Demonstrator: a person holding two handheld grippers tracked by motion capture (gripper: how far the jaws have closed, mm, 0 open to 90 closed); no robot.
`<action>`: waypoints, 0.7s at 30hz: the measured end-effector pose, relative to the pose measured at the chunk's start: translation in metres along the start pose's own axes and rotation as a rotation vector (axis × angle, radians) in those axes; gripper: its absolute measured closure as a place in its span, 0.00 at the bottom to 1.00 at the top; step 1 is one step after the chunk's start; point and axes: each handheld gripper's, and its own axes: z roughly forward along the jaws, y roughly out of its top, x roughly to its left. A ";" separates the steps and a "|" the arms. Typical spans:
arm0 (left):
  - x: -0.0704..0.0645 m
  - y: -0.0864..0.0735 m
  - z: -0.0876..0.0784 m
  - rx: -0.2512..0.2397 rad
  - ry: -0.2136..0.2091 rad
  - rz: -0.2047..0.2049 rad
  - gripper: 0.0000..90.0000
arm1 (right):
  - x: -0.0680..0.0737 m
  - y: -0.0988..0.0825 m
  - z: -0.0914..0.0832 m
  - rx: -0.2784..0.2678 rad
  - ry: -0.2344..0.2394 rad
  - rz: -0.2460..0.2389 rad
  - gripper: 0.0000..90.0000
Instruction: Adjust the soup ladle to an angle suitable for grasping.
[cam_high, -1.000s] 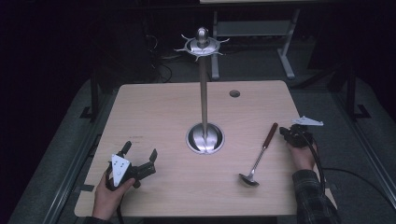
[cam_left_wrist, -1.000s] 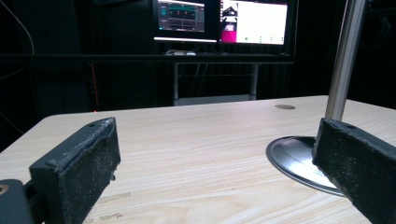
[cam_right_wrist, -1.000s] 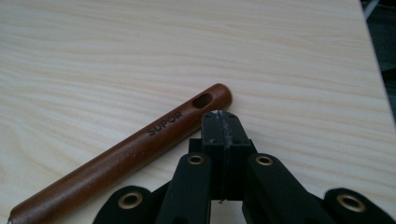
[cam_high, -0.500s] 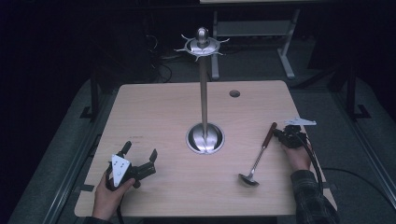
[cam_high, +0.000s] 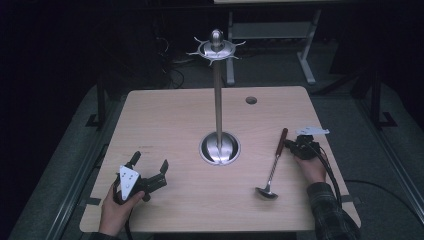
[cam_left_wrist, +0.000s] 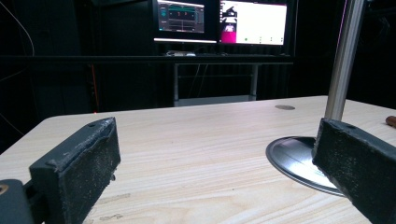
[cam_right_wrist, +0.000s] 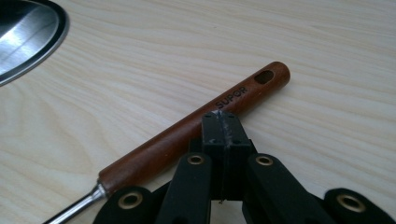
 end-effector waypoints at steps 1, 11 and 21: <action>0.000 0.000 0.000 0.000 0.000 0.000 0.00 | 0.001 0.000 0.000 0.001 0.005 0.000 1.00; 0.000 0.000 0.000 0.000 0.000 -0.003 0.00 | 0.013 0.004 0.005 -0.001 0.052 -0.023 1.00; 0.000 0.000 0.000 -0.001 0.000 -0.001 0.00 | 0.029 0.007 0.010 -0.018 0.118 -0.059 1.00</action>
